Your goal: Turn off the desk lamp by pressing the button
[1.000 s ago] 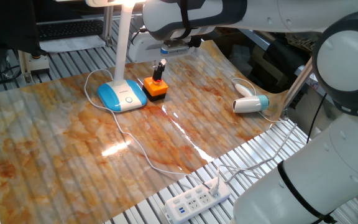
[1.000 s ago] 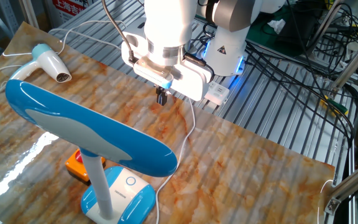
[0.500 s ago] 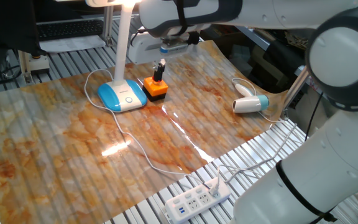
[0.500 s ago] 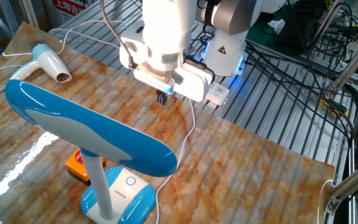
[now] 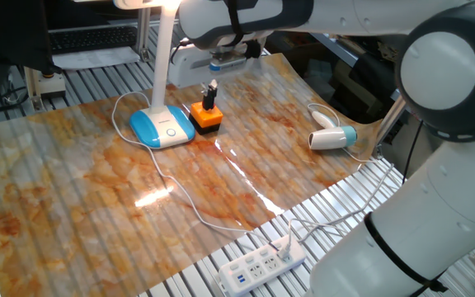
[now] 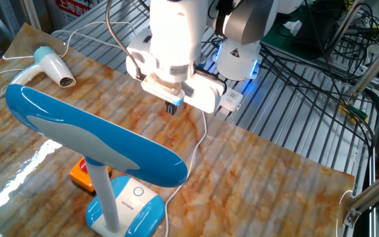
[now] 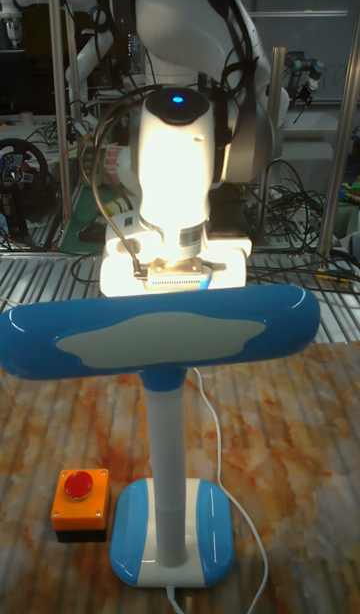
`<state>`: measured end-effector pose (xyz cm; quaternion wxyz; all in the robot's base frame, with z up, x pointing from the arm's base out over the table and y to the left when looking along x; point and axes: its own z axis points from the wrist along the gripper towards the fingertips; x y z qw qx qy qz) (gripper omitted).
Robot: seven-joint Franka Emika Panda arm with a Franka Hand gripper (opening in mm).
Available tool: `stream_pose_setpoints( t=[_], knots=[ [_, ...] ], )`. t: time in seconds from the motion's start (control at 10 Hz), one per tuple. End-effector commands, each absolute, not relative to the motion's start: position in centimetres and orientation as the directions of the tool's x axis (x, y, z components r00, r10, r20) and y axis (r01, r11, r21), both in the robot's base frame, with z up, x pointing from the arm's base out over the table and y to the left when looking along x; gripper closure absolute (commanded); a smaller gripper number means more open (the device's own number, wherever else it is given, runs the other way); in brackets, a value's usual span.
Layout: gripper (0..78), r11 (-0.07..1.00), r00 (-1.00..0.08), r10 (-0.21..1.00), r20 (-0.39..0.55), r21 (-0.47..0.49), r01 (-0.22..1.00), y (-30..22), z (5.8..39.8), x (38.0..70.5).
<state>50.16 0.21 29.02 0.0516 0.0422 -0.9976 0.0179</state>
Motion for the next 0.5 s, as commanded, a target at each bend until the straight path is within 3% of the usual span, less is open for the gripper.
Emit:
stream_pose_setpoints(
  t=[0.1, 0.5],
  knots=[
    [77.6, 0.997, -0.996, -0.075, 0.042, -0.024, -0.076, 0.61, 27.77, 50.75],
    [77.6, 0.998, -0.997, -0.052, -0.051, -0.021, -0.051, 0.77, 27.19, 50.95]
  ],
)
